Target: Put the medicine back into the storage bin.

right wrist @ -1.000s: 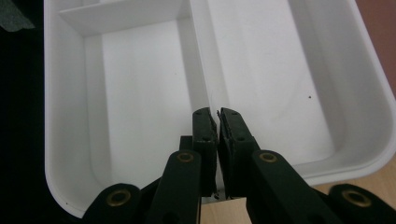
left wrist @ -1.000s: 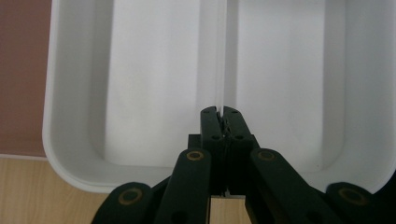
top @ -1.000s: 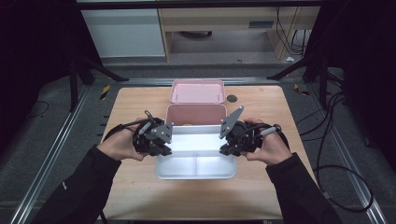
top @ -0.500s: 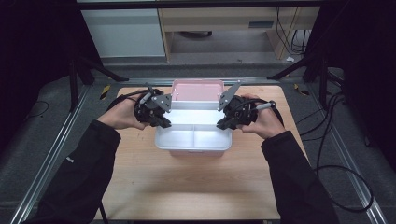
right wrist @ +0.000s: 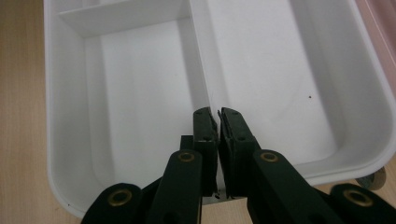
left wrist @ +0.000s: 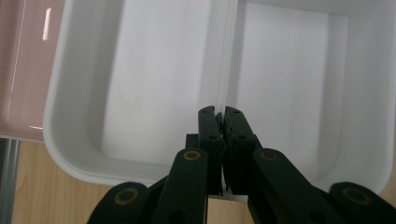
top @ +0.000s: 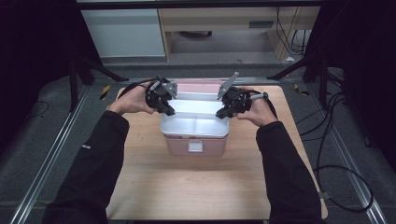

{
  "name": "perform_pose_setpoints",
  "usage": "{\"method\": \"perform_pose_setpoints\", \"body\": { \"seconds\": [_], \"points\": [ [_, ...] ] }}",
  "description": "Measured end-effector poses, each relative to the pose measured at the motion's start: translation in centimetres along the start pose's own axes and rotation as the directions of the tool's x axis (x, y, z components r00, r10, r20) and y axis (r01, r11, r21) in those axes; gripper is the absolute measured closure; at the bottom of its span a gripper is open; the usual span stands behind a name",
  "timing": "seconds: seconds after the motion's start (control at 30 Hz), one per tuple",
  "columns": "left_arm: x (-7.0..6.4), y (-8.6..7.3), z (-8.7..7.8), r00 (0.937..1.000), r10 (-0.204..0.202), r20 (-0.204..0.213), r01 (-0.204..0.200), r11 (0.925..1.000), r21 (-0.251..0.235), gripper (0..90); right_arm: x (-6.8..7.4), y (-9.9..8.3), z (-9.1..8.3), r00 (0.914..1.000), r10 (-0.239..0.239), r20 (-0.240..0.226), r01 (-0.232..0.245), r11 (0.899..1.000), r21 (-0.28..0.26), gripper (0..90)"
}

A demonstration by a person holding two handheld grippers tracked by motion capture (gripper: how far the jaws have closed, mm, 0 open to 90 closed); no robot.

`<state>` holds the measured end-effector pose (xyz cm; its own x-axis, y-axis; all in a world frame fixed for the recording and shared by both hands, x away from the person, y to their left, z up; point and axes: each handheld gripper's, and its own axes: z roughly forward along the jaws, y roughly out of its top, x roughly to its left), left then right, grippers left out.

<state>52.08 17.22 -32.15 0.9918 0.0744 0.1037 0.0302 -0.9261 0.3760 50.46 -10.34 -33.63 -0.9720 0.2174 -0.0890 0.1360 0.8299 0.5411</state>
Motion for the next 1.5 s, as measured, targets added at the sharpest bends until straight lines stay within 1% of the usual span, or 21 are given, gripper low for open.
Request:
{"method": "perform_pose_setpoints", "body": {
  "seconds": [0.1, 0.17, 0.2, 0.27, 0.33, 0.53, 0.63, 0.73, 0.9, 1.07, 1.1, 1.13, 1.17, 1.2, 1.23, 1.27, 1.3, 1.33, 1.4, 1.47, 1.5],
  "points": [
    [0.4, -0.4, 1.0, 0.9998, -0.014, 0.018, 0.014, 0.9999, 0.004, 86.7, -0.5, -0.3, 0.8, 0.9999, 0.010, -0.009, -0.010, 1.000, 0.005, 85.6],
    [0.4, -0.6, 1.7, 0.9995, -0.013, 0.028, 0.013, 0.9997, 0.020, 86.9, -0.7, -0.3, 1.5, 0.9998, 0.008, -0.019, -0.008, 1.000, 0.019, 85.6],
    [0.4, -0.7, 1.9, 0.9993, -0.014, 0.034, 0.014, 0.9997, 0.018, 87.0, -0.7, -0.3, 1.8, 0.9998, 0.006, -0.021, -0.005, 1.000, 0.030, 85.3],
    [0.3, -0.7, 2.0, 0.9991, -0.017, 0.039, 0.016, 0.9998, 0.011, 87.0, -0.7, -0.3, 2.2, 0.9996, 0.010, -0.027, -0.009, 0.998, 0.056, 85.1],
    [0.3, -0.6, 2.0, 0.9991, -0.016, 0.039, 0.016, 0.9999, 0.003, 87.2, -0.8, -0.4, 2.4, 0.9994, 0.016, -0.030, -0.014, 0.997, 0.071, 85.2],
    [0.0, -0.4, 3.2, 0.9993, -0.005, 0.037, 0.004, 0.9987, 0.051, 87.6, -0.7, -0.6, 2.8, 0.9994, 0.022, -0.027, -0.019, 0.995, 0.095, 84.8],
    [0.0, -0.8, 3.7, 0.9988, -0.016, 0.046, 0.015, 0.9991, 0.041, 87.7, -0.7, -0.8, 3.3, 0.9990, 0.031, -0.032, -0.028, 0.995, 0.100, 84.5],
    [0.0, -1.2, 4.2, 0.9978, -0.030, 0.060, 0.029, 0.9991, 0.030, 87.6, -0.8, -1.0, 3.6, 0.9985, 0.036, -0.040, -0.032, 0.995, 0.092, 83.9],
    [0.1, -1.1, 4.5, 0.9976, -0.039, 0.058, 0.036, 0.9982, 0.048, 86.8, -0.7, -1.3, 4.1, 0.9984, 0.042, -0.037, -0.038, 0.995, 0.095, 83.2],
    [-0.2, -0.9, 4.6, 0.9985, -0.044, 0.031, 0.042, 0.9968, 0.068, 85.6, -0.6, -1.2, 4.3, 0.9985, 0.050, -0.021, -0.047, 0.993, 0.110, 81.8],
    [-0.3, -0.9, 4.5, 0.9981, -0.054, 0.029, 0.052, 0.9964, 0.068, 85.3, -0.6, -1.2, 4.4, 0.9984, 0.054, -0.017, -0.052, 0.993, 0.109, 81.1],
    [-0.3, -0.9, 4.4, 0.9973, -0.066, 0.032, 0.064, 0.9961, 0.060, 83.7, -0.5, -1.2, 4.3, 0.9983, 0.057, -0.010, -0.056, 0.993, 0.108, 79.0],
    [-0.3, -1.0, 4.1, 0.9972, -0.071, 0.025, 0.069, 0.9963, 0.051, 81.4, -0.5, -1.1, 4.2, 0.9985, 0.055, 0.004, -0.055, 0.994, 0.097, 75.4],
    [-0.3, -1.0, 3.9, 0.9972, -0.073, 0.018, 0.072, 0.9964, 0.044, 76.9, -0.5, -1.1, 3.9, 0.9977, 0.066, 0.018, -0.067, 0.995, 0.080, 72.8],
    [-0.5, -1.2, 3.5, 0.9959, -0.089, 0.013, 0.089, 0.9960, 0.008, 75.0, -0.5, -1.1, 3.8, 0.9975, 0.066, 0.023, -0.068, 0.995, 0.070, 70.7],
    [-0.6, -1.3, 3.2, 0.9952, -0.098, 0.007, 0.098, 0.9950, -0.016, 74.6, -0.4, -1.0, 3.3, 0.9961, 0.079, 0.039, -0.081, 0.996, 0.046, 68.5],
    [-0.7, -1.4, 2.8, 0.9945, -0.105, -0.005, 0.105, 0.9941, -0.029, 72.3, -0.4, -1.0, 2.9, 0.9949, 0.090, 0.045, -0.091, 0.996, 0.025, 65.3],
    [-0.8, -1.5, 2.4, 0.9937, -0.111, -0.017, 0.110, 0.9932, -0.037, 69.9, -0.4, -0.9, 2.5, 0.9923, 0.107, 0.063, -0.108, 0.994, 0.008, 61.4],
    [-1.0, -1.8, 1.7, 0.9903, -0.132, -0.042, 0.129, 0.9894, -0.066, 63.9, -0.3, -0.9, 1.7, 0.9846, 0.140, 0.104, -0.138, 0.990, -0.028, 58.2],
    [-1.2, -2.0, 1.2, 0.9855, -0.161, -0.053, 0.156, 0.9834, -0.093, 58.4, -0.2, -0.9, 1.0, 0.9784, 0.158, 0.133, -0.152, 0.987, -0.054, 56.5],
    [-1.2, -2.2, 0.8, 0.9817, -0.182, -0.056, 0.176, 0.9790, -0.104, 55.2, -0.1, -0.9, 0.8, 0.9743, 0.171, 0.147, -0.164, 0.985, -0.059, 54.6]
  ]
}}
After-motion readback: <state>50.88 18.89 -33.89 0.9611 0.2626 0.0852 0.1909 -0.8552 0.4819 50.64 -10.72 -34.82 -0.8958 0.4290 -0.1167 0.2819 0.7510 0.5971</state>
